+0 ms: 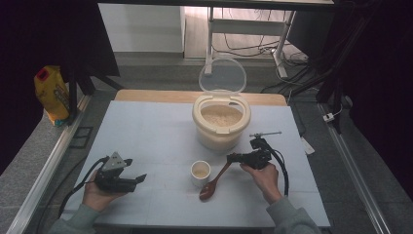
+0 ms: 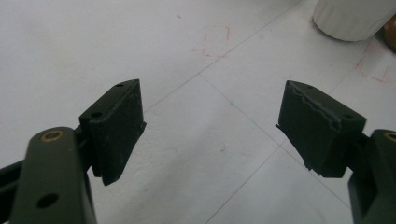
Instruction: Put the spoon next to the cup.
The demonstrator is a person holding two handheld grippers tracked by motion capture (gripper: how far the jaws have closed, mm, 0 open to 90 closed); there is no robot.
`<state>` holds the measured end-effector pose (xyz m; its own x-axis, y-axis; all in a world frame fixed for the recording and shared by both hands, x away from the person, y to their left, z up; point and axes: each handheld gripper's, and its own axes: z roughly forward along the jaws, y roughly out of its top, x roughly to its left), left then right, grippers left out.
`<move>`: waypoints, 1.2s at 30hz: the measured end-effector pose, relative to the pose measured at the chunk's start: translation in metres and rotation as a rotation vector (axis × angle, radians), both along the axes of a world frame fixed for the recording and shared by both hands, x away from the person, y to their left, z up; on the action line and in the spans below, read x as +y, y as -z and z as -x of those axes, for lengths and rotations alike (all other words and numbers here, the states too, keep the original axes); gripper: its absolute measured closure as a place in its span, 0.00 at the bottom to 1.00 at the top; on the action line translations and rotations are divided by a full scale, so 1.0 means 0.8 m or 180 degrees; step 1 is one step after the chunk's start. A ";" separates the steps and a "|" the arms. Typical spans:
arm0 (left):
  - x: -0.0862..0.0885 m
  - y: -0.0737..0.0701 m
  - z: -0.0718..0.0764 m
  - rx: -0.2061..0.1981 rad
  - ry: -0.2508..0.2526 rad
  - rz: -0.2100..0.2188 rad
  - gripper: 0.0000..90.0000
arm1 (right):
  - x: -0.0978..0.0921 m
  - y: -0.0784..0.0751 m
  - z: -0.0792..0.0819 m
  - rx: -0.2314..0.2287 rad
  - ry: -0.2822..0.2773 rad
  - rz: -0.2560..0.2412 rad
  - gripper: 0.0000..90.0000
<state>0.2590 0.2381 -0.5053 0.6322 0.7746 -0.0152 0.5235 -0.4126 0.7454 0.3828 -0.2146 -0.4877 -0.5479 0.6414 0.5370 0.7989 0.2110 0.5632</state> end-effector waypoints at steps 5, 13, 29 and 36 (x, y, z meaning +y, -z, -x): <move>0.000 0.000 0.001 0.0000 0.0005 -0.0004 0.24 | 0.005 0.015 -0.009 0.0023 0.0101 0.0204 0.71; 0.000 0.000 0.001 -0.0001 0.0003 -0.0018 0.24 | 0.012 0.023 -0.008 -0.0021 0.0153 0.0461 0.65; 0.000 0.000 0.001 -0.0004 0.0009 -0.0006 0.24 | 0.010 0.009 -0.005 -0.0335 0.0325 0.0646 0.48; 0.000 0.000 0.001 -0.0011 0.0008 -0.0001 0.24 | 0.003 0.001 0.004 -0.0509 0.0272 0.0572 0.47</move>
<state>0.2581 0.2382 -0.5052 0.6343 0.7730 -0.0128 0.5199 -0.4142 0.7471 0.3792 -0.2124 -0.4889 -0.5565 0.7663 0.3211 0.7220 0.2547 0.6433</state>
